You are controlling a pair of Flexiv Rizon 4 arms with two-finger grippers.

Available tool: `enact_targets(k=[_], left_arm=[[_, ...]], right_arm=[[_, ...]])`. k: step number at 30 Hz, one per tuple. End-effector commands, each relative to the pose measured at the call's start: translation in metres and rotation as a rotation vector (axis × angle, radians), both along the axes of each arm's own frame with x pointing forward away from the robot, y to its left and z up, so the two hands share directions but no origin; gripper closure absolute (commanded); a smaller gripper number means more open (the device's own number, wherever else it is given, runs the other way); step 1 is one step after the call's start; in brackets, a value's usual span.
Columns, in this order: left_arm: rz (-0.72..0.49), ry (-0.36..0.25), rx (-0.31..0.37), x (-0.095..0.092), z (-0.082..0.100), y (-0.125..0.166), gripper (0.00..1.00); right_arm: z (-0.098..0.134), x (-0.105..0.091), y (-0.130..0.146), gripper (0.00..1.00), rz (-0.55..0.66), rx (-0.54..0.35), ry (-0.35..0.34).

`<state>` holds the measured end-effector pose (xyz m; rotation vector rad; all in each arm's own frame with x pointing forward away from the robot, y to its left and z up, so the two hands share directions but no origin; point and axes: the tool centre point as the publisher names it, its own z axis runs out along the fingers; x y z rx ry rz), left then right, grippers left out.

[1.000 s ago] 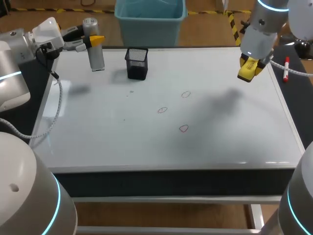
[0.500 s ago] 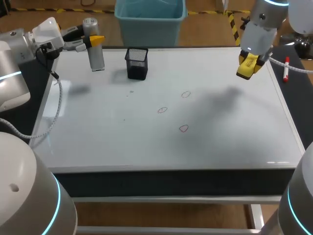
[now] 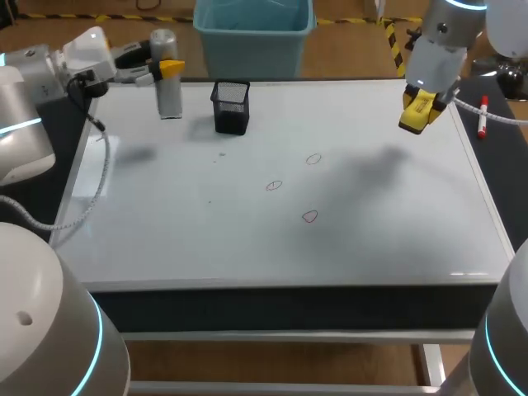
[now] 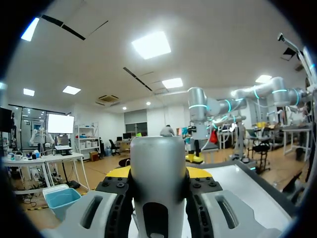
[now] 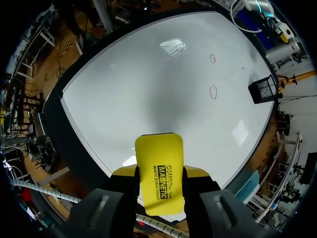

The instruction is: Pick up the inspection probe, press it on each red-marked spot on the whiteboard one by one, put down the probe, pick up the eraser, and wipe off all the red marks.

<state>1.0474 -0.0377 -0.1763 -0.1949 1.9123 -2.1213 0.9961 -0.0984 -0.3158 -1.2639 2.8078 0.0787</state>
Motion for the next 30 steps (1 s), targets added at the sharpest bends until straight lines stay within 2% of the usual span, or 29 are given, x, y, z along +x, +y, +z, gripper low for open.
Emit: enact_targets(k=[1, 7, 14, 22, 27, 30], left_arm=[[-0.108, -0.022, 0.018, 0.029, 0.010, -0.039, 1.00], [-0.235, -0.051, 0.014, 0.035, 0.021, -0.093, 1.00], [-0.305, -0.094, 0.010, 0.025, 0.039, -0.138, 1.00], [-0.281, -0.096, 0.010, -0.001, 0.049, -0.170, 1.00], [-0.231, -0.070, 0.015, -0.019, 0.042, -0.181, 1.00], [-0.205, -0.060, -0.005, -0.030, 0.036, -0.186, 1.00]], right_arm=[[0.001, 0.001, 0.000, 1.00, 0.001, -0.004, 0.002], [0.001, 0.001, 0.000, 1.00, 0.001, -0.004, 0.002], [0.001, 0.001, 0.000, 1.00, 0.001, -0.004, 0.002], [0.001, 0.001, 0.000, 1.00, 0.001, -0.004, 0.002], [0.001, 0.001, 0.000, 1.00, 0.001, -0.004, 0.002], [0.001, 0.001, 0.000, 1.00, 0.001, -0.004, 0.002]])
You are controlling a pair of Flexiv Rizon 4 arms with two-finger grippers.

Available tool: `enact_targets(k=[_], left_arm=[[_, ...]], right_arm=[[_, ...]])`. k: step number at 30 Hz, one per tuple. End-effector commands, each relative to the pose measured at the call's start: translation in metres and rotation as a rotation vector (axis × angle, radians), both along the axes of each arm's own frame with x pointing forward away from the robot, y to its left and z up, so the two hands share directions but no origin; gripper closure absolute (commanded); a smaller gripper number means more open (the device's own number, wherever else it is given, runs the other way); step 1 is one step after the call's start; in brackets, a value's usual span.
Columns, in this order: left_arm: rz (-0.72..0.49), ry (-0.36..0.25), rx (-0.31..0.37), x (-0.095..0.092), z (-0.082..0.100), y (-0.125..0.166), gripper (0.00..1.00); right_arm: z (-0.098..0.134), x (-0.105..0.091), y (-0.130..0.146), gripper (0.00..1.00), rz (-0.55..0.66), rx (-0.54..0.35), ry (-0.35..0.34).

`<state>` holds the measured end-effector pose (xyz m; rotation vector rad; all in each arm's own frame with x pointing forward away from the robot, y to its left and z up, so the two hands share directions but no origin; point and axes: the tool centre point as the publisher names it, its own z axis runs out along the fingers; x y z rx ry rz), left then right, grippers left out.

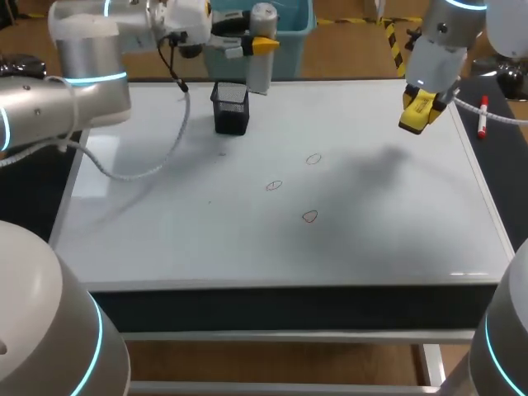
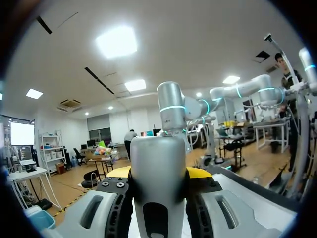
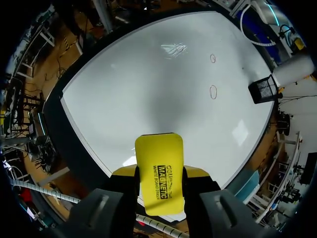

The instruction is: Pick up the inspection probe, press it on each red-marked spot on the whiteboard one by one, put down the probe, pick up the eraser, and wipe off all the red marks.

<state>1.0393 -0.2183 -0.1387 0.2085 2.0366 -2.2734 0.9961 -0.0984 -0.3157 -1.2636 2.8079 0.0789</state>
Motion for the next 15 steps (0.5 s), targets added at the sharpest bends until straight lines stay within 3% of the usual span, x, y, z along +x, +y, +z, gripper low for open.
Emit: enact_targets(k=[1, 15], left_arm=[[0.133, 0.023, -0.022, -0.026, -0.004, -0.008, 1.00], [0.237, 0.130, -0.110, -0.060, -0.047, -0.018, 1.00]], right_arm=[[0.001, 0.001, 0.000, 1.00, 0.002, -0.005, 0.002], [0.001, 0.001, 0.000, 1.00, 0.002, -0.005, 0.002]])
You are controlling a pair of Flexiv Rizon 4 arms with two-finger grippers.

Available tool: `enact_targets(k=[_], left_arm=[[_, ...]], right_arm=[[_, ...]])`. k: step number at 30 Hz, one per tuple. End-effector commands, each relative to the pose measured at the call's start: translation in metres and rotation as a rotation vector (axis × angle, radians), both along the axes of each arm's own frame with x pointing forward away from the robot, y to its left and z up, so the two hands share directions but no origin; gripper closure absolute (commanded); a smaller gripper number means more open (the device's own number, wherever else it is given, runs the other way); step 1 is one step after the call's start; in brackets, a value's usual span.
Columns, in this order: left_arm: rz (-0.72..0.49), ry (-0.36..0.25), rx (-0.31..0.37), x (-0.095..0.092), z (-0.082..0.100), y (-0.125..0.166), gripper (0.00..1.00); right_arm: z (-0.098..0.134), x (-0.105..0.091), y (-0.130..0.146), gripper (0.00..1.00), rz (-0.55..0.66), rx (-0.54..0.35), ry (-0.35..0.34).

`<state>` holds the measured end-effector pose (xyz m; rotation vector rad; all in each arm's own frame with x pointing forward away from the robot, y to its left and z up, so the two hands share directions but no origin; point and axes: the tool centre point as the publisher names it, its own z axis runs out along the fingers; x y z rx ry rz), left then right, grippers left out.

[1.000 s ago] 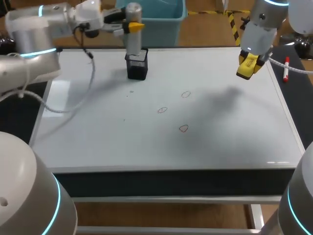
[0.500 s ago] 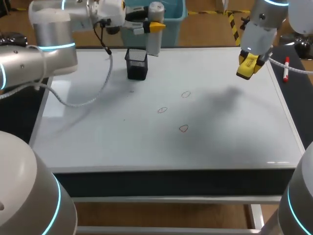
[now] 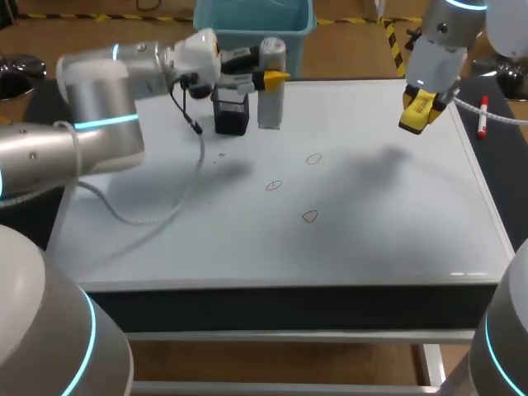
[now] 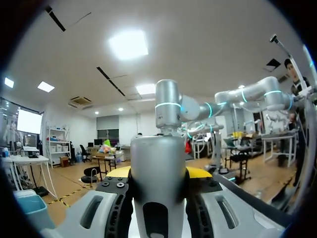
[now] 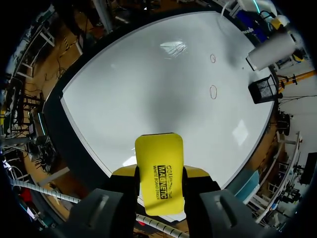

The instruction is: Pick up the inspection probe, press it on each red-marked spot on the whiteboard one by one, put down the probe, pick up the eraser, and wipe off all the red marks.

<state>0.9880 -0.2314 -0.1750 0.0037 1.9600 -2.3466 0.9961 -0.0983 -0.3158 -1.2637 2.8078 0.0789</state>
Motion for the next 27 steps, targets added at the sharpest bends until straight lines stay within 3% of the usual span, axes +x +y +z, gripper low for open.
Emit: enact_targets(k=[1, 13, 27], left_arm=[[0.149, 0.037, -0.034, -0.010, -0.013, -0.006, 1.00], [0.181, 0.103, -0.019, -0.022, -0.044, -0.010, 1.00], [0.144, 0.108, -0.032, -0.034, -0.072, -0.012, 1.00]], right_arm=[[0.001, 0.001, 0.000, 1.00, 0.002, -0.005, 0.002], [0.001, 0.001, 0.000, 1.00, 0.002, -0.005, 0.002], [0.001, 0.001, 0.000, 1.00, 0.002, -0.005, 0.002]])
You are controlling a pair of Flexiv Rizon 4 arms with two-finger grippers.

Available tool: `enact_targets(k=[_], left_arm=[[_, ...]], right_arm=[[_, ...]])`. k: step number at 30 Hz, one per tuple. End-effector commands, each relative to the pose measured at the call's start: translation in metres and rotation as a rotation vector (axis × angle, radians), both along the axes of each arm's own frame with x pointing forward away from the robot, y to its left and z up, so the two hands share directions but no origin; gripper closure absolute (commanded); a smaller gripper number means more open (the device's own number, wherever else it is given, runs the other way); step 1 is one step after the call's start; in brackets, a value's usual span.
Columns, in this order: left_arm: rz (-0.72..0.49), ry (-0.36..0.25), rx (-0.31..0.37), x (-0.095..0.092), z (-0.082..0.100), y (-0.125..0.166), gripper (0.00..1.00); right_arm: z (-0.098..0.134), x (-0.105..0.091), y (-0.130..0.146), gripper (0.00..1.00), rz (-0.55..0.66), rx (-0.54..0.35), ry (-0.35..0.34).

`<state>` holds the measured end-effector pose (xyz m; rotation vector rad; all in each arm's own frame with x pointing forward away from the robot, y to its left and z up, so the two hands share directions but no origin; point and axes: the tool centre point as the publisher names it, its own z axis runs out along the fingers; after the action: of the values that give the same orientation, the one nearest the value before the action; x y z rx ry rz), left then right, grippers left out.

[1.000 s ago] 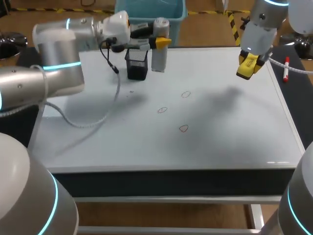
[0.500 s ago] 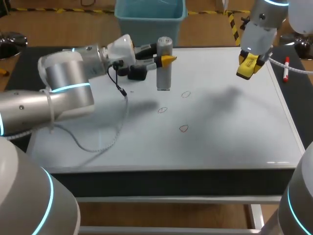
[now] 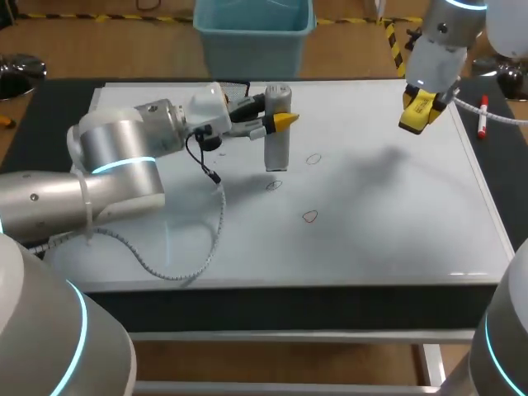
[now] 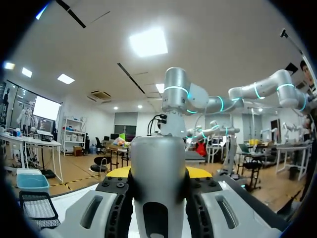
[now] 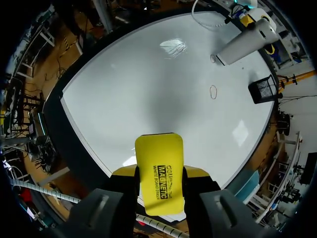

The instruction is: Pick up the inspection probe, press it on each red-marked spot on the whiteboard one by one, put down the probe, pick up the eraser, and wipe off all the red marks.

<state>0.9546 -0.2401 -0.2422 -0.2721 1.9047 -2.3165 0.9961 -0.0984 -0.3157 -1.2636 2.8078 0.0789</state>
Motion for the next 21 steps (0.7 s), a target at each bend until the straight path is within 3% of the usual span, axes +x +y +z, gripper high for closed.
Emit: enact_targets(k=[1, 21], left_arm=[[-0.013, 0.000, -0.012, -0.002, -0.006, -0.004, 1.00], [-0.036, 0.014, -0.008, -0.011, -0.028, -0.003, 1.00]], right_arm=[[0.001, 0.001, 0.000, 1.00, 0.002, -0.005, 0.002], [0.001, 0.001, 0.000, 1.00, 0.002, -0.005, 0.002]])
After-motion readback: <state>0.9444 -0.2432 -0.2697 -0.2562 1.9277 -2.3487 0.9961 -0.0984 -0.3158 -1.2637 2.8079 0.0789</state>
